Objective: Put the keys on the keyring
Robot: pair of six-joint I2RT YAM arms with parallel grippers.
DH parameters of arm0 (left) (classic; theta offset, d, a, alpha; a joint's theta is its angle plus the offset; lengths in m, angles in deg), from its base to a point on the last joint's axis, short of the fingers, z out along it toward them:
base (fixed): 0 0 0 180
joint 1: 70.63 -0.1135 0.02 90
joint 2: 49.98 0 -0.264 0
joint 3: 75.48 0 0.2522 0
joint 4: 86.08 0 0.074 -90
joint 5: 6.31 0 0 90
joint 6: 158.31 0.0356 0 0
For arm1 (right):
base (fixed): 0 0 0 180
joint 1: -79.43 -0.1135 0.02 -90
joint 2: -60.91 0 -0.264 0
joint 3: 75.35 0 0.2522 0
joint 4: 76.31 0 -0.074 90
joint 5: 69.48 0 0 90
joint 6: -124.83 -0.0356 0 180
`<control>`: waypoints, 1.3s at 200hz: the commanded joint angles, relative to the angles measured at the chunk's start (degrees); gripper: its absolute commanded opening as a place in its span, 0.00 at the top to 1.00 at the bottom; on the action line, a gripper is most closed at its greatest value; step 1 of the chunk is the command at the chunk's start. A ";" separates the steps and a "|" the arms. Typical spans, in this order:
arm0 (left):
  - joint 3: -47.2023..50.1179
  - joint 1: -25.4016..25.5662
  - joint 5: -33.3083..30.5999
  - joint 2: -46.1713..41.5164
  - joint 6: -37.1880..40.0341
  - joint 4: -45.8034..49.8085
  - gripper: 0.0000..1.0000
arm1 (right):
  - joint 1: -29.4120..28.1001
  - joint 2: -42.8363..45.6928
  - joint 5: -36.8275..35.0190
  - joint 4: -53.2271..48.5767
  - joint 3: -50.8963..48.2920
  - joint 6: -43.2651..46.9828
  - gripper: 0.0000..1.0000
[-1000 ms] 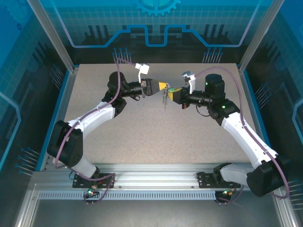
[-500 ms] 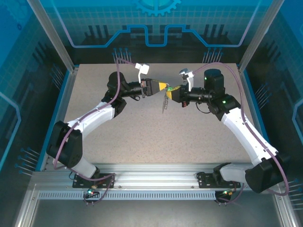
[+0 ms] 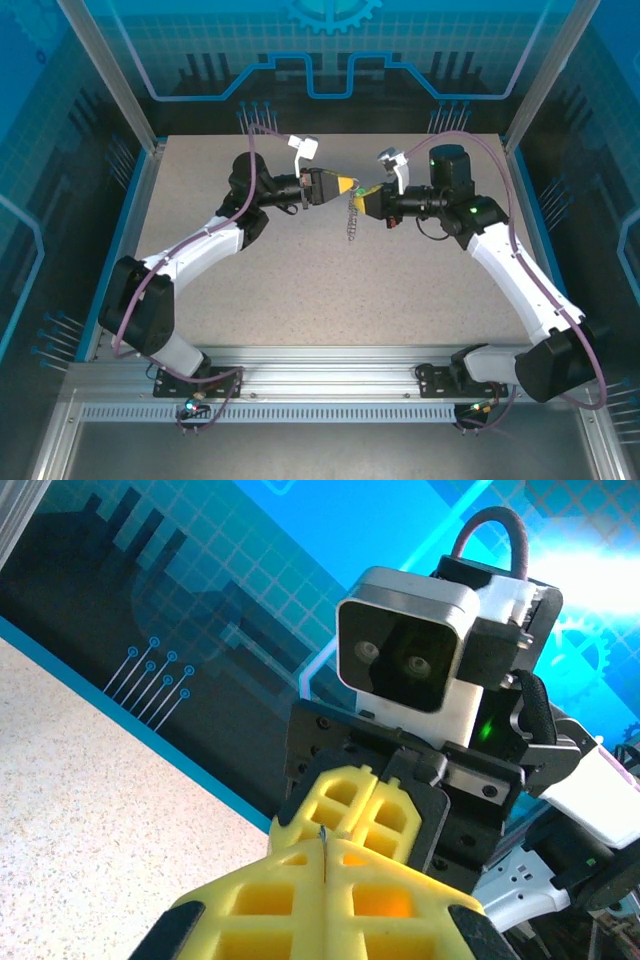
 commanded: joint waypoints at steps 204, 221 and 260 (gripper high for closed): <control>-2.51 1.30 1.04 -1.67 3.00 0.82 1.00 | 0.89 -0.93 1.00 -7.21 4.90 3.90 1.00; -2.51 1.33 1.13 -1.67 3.17 1.09 1.00 | 1.79 -0.30 1.05 -7.07 4.52 3.65 1.00; -2.50 1.33 1.26 -1.69 3.18 1.09 1.00 | 2.81 0.25 1.61 -6.60 4.41 3.17 1.00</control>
